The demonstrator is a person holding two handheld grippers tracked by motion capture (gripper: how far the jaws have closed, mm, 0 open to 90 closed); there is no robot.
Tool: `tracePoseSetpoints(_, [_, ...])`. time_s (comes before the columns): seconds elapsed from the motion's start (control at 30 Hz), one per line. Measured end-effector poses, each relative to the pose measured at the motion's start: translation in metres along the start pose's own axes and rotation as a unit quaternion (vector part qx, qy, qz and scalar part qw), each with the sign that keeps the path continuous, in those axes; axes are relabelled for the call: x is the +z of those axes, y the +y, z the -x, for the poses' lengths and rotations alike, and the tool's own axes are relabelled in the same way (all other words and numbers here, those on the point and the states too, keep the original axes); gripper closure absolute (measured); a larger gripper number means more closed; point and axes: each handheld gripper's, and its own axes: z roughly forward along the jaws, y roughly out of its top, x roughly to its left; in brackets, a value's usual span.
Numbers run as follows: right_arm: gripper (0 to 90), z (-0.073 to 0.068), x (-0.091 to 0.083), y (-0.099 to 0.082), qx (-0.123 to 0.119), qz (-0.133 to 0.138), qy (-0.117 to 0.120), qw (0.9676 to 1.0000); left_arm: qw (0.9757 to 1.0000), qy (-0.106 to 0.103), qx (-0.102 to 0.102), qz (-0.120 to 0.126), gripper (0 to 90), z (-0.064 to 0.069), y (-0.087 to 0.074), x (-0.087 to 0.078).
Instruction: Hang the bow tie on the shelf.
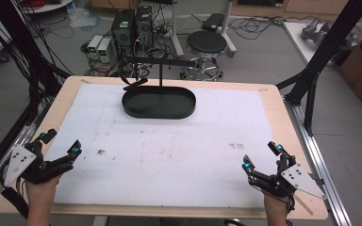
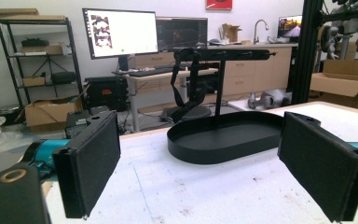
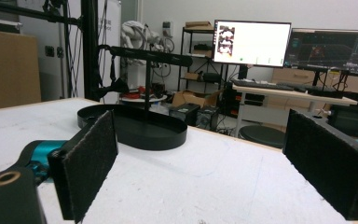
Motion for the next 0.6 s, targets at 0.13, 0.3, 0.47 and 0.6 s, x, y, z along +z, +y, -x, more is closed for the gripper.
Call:
tracePoseSetpoints(0.13, [9.3, 0.0005, 0.0003, -0.0008, -0.001, -0.002, 0.000, 1.0000, 1.0000, -0.001, -0.001, -0.004, 13.2, -0.0005, -0.0019, 0.0006])
tracePoseSetpoints(0.3, [9.3, 0.0011, -0.0007, -0.0002, -0.001, -0.001, 0.000, 1.0000, 1.0000, -0.006, -0.004, -0.003, 13.2, -0.0010, -0.0026, 0.0008])
tracePoseSetpoints(0.47, [9.3, 0.0005, -0.0006, -0.0001, -0.003, -0.001, 0.001, 1.0000, 0.9999, -0.009, -0.004, -0.001, 13.2, -0.0009, -0.0028, 0.0007])
tracePoseSetpoints(0.6, [9.3, -0.0005, -0.0006, 0.0008, -0.004, -0.001, 0.002, 1.0000, 1.0000, -0.006, -0.005, 0.004, 13.2, -0.0011, -0.0024, 0.0006])
